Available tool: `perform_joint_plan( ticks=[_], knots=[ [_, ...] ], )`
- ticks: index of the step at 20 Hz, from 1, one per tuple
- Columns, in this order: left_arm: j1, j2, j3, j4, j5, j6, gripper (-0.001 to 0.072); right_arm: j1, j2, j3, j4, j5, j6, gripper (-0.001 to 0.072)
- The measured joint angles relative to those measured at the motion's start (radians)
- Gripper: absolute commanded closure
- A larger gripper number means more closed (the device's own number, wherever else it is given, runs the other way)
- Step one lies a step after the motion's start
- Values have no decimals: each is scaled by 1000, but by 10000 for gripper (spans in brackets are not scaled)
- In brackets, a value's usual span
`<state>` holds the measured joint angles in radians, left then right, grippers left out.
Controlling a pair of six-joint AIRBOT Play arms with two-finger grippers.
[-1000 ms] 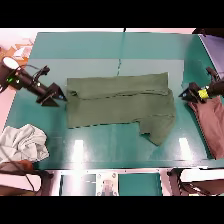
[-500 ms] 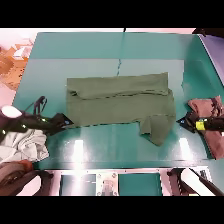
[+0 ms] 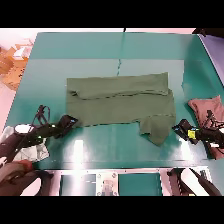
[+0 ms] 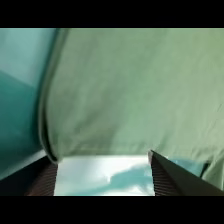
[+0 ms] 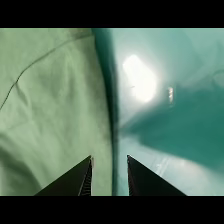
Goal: Fold the shirts.
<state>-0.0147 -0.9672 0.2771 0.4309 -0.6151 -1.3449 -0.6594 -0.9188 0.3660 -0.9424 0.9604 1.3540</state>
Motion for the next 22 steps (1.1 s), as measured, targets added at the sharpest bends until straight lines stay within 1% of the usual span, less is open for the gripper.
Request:
perform_joint_plan(
  ticks=[2,3,4,5,6,7,8,9,15,18,19,20,21,22],
  knots=[
    [-76,2,-5,-11,92,-49,64,0,2,-8,9,-28,0,441],
    [-103,2,-5,-14,131,-73,264,0,2,-10,10,-40,0,441],
    [-125,0,-8,-14,177,-91,508,0,2,-11,14,-51,0,442],
    [-138,-3,-13,-8,213,-106,545,0,2,-13,15,-57,0,440],
    [-149,0,-11,-21,241,-116,632,0,2,-16,15,-60,0,438],
    [-157,-1,-11,-29,259,-125,687,0,2,-21,17,-62,0,386],
    [-163,-1,-12,-30,274,-129,688,0,3,-26,22,-63,1,313],
    [-167,0,-11,-40,295,-134,688,4,4,-34,30,-63,1,300],
    [-177,0,-11,-47,341,-145,688,66,5,-89,42,-57,14,306],
    [-177,0,-11,-48,348,-146,688,105,-13,-103,73,-68,21,343],
    [-177,0,-11,-48,350,-146,688,113,-26,-106,89,-69,20,399],
    [-177,0,-11,-48,350,-146,689,120,-45,-108,113,-70,16,493],
    [-177,0,-11,-48,349,-146,689,124,-64,-110,138,-68,2,631],
    [-177,0,-11,-48,346,-146,689,128,-81,-110,143,-68,-17,699]
  ],
)
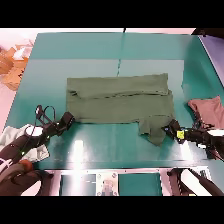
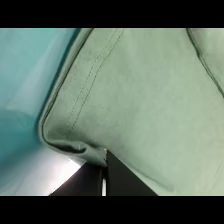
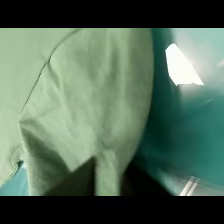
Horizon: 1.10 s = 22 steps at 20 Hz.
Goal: Fold the shirts.
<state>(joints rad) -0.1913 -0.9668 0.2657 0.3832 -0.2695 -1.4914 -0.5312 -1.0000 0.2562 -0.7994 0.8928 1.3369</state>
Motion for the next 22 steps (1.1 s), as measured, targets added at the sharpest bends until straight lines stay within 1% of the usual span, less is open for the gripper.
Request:
perform_joint_plan(
  ticks=[4,6,7,8,11,13,14,16,18,22],
  knots=[
    [12,17,22,30,-36,1,691,7,-27,42,3,36,-56,701],
    [34,57,31,94,-97,-18,691,8,-8,79,-40,75,-37,702],
    [48,84,34,151,-135,-53,691,8,13,94,-84,95,-15,701],
    [63,117,36,235,-186,-112,691,8,42,107,-115,117,19,702],
    [90,222,47,535,-372,-320,690,9,145,126,-230,183,120,701],
    [98,272,69,682,-454,-411,691,9,201,140,-270,220,161,701],
    [100,286,86,731,-487,-436,691,9,222,153,-278,235,174,701],
    [103,295,129,788,-522,-457,691,10,248,190,-270,259,187,701],
    [105,283,182,822,-544,-455,690,25,257,244,-229,263,187,701],
    [106,172,325,852,-553,-426,690,95,191,394,-156,221,178,701]
  ],
)
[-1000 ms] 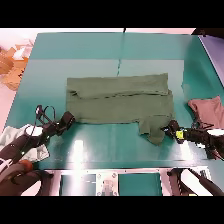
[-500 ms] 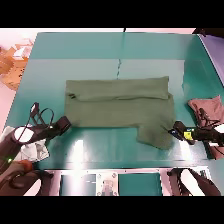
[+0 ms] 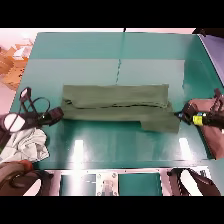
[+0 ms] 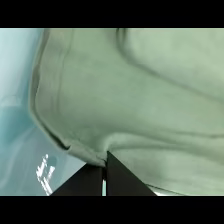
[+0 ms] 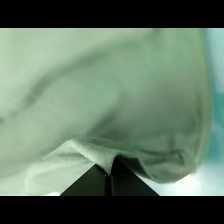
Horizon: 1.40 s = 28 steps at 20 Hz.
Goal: Fold the shirts.
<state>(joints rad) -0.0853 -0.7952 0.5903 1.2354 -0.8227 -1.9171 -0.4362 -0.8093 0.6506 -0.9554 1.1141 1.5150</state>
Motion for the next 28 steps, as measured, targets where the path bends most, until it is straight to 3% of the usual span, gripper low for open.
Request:
perform_joint_plan(
  ticks=[8,9,10,11,12,13,15,16,17,22,27,28],
  knots=[
    [0,-486,436,-23,42,100,687,107,-459,377,51,-125,-6,693],
    [0,-559,491,-40,50,117,671,117,-528,422,54,-139,-6,570],
    [0,-622,537,-52,60,133,349,128,-591,462,56,-153,-7,391],
    [0,-676,578,-63,73,144,46,137,-655,504,58,-165,-11,341],
    [2,-723,615,-72,91,153,10,141,-708,543,59,-173,-17,340],
    [6,-757,645,-79,107,159,10,144,-755,587,60,-173,-27,336],
    [25,-796,700,-84,118,170,9,122,-814,670,63,-138,-63,160],
    [41,-809,729,-85,97,173,10,103,-832,707,62,-111,-89,159],
    [59,-818,759,-85,61,176,10,77,-845,741,60,-70,-113,98],
    [130,-836,878,-90,-141,192,11,-55,-921,811,42,111,-229,96],
    [141,-841,913,-106,-234,201,12,-98,-1068,826,122,245,-362,97],
    [142,-840,916,-120,-243,207,55,-94,-1096,827,162,266,-382,100]
  ],
)
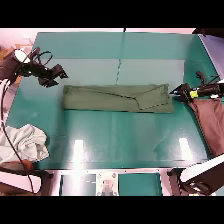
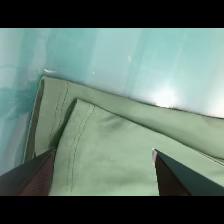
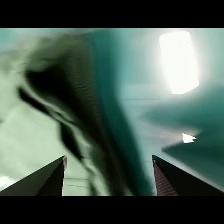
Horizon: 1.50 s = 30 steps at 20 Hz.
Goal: Fold the shirts.
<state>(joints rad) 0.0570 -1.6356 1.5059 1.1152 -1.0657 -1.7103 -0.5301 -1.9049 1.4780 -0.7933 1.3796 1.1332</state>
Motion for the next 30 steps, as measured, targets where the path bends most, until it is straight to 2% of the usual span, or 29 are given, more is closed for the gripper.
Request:
perform_joint_plan(
  ticks=[1,2,3,4,5,6,9,13,19,22,25,30],
  knots=[
    [0,0,2,-16,-5,10,148,10,-23,0,31,19,-16,128],
    [0,-1,3,-38,-13,24,246,22,-41,2,45,26,-29,290],
    [-1,0,4,-63,-14,40,356,37,-57,3,44,19,-39,374],
    [-1,0,5,-87,-18,59,516,52,-68,5,57,16,-45,500],
    [-1,-1,5,-114,-21,80,683,71,-76,10,57,6,-52,676],
    [-1,0,5,-142,-21,102,688,85,-83,22,55,0,-55,698],
    [-20,-1,5,-203,-19,154,687,119,-89,82,42,1,-55,700],
    [-146,-30,2,-234,31,210,688,146,-45,180,47,86,-15,701],
    [-470,-177,18,-271,294,258,688,199,155,232,45,178,31,700],
    [-587,-276,76,-314,390,269,688,239,260,240,47,200,40,700],
    [-658,-362,149,-347,420,275,688,274,333,243,49,214,58,700],
    [-693,-429,217,-398,414,279,688,311,386,244,50,239,79,700]
  ],
)
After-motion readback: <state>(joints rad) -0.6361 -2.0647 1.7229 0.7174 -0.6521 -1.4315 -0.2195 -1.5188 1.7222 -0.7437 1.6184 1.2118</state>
